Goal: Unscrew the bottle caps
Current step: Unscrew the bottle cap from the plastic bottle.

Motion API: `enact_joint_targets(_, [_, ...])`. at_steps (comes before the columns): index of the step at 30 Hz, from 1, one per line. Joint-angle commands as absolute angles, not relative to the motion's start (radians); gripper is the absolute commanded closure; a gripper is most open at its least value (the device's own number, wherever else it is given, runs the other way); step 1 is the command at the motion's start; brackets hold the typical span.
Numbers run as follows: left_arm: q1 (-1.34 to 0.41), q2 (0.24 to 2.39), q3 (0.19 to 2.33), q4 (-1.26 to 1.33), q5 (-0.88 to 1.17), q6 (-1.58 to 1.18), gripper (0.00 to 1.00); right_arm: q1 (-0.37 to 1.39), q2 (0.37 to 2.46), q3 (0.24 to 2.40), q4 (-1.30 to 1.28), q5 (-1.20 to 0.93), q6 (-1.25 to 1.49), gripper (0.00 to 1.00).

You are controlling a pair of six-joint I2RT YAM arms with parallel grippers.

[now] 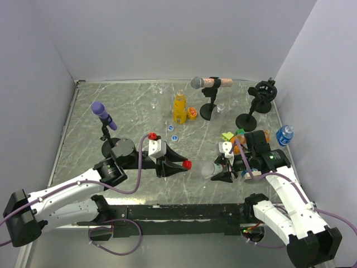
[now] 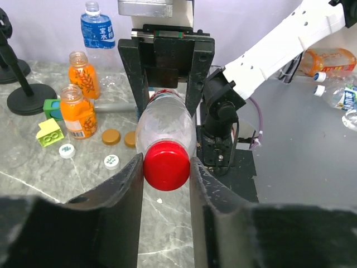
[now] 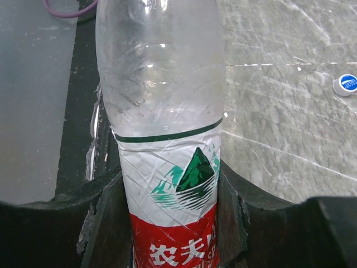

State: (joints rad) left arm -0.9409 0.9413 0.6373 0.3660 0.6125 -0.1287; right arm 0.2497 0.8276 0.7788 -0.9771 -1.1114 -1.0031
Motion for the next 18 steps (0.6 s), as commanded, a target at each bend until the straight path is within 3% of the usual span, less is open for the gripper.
enact_joint_targets(1, [-0.954, 0.954, 0.693, 0.357, 0.621, -0.146, 0.72, 0.245, 0.831, 0.776, -0.945, -1.134, -1.002, 0.69])
enact_joint_targets(4, [-0.959, 0.956, 0.704, 0.334, 0.606, -0.169, 0.83, 0.244, 0.834, 0.776, -0.940, -1.134, -0.999, 0.69])
enact_joint_targets(5, [-0.960, 0.957, 0.709, 0.322, 0.588, -0.182, 0.92, 0.244, 0.833, 0.776, -0.939, -1.131, -0.999, 0.69])
enact_joint_targets(8, [-0.960, 0.959, 0.745, 0.253, 0.528, -0.270, 0.99, 0.244, 0.835, 0.776, -0.934, -1.126, -0.994, 0.69])
enact_joint_targets(18, [-0.963, 1.063, 0.902, -0.161, 0.247, -1.016, 0.99, 0.244, 0.845, 0.765, -0.877, -1.071, -0.936, 0.69])
